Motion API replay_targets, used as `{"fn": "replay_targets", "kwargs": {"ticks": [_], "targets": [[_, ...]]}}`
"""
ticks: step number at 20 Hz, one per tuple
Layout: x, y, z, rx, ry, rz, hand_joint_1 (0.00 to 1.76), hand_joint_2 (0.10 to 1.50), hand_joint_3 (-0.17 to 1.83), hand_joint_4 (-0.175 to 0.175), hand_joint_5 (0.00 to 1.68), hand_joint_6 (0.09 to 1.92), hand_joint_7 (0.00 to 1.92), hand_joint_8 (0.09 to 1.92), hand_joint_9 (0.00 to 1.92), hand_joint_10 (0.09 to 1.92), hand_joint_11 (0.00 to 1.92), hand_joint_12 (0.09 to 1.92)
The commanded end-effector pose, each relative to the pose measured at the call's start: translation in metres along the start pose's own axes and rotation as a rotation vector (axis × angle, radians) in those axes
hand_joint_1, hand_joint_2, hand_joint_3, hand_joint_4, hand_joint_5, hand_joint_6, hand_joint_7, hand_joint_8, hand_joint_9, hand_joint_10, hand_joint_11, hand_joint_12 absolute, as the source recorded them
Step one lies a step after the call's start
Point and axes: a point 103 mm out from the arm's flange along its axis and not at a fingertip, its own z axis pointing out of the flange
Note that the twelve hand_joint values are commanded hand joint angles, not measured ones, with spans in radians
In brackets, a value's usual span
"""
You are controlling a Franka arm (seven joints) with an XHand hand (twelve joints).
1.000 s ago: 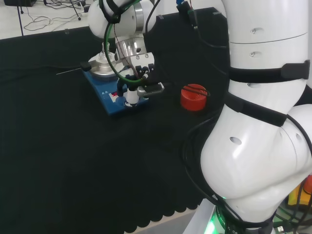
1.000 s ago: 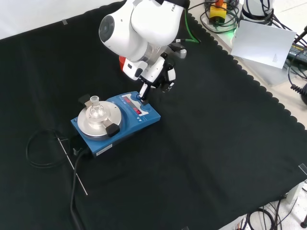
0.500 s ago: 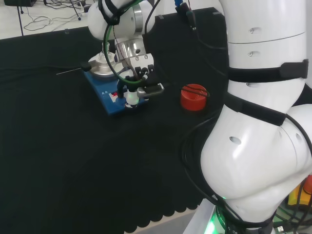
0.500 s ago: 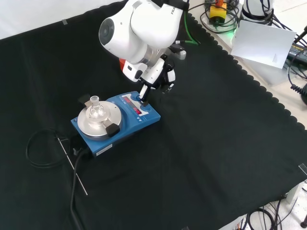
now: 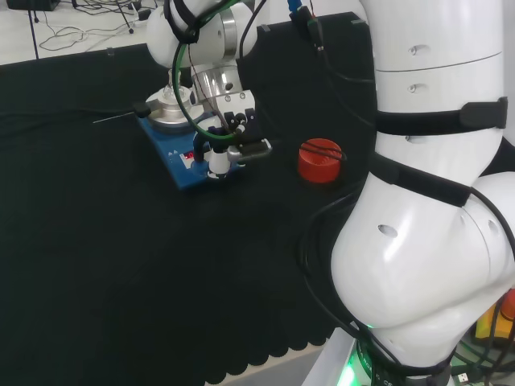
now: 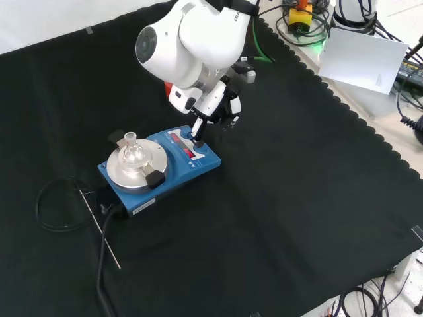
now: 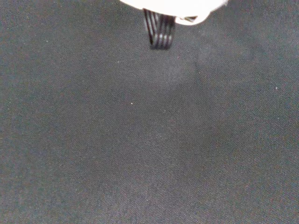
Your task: Turn on the heater.
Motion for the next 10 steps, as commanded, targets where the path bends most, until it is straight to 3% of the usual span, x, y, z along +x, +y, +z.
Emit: {"fn": "replay_targets", "kwargs": {"ticks": [1,10], "targets": [[-0.0002,0.0007,0.0010,0.001,-0.004,0.006,1.43,0.70,1.02,-0.102,0.23,0.72,1.65,1.40,1.74,1.33,1.34,1.28],[-0.0043,-0.0009,-0.0012,0.013,-0.041,0.018,1.42,0.70,1.02,-0.102,0.24,0.72,1.65,1.39,1.74,1.33,1.34,1.28]]}}
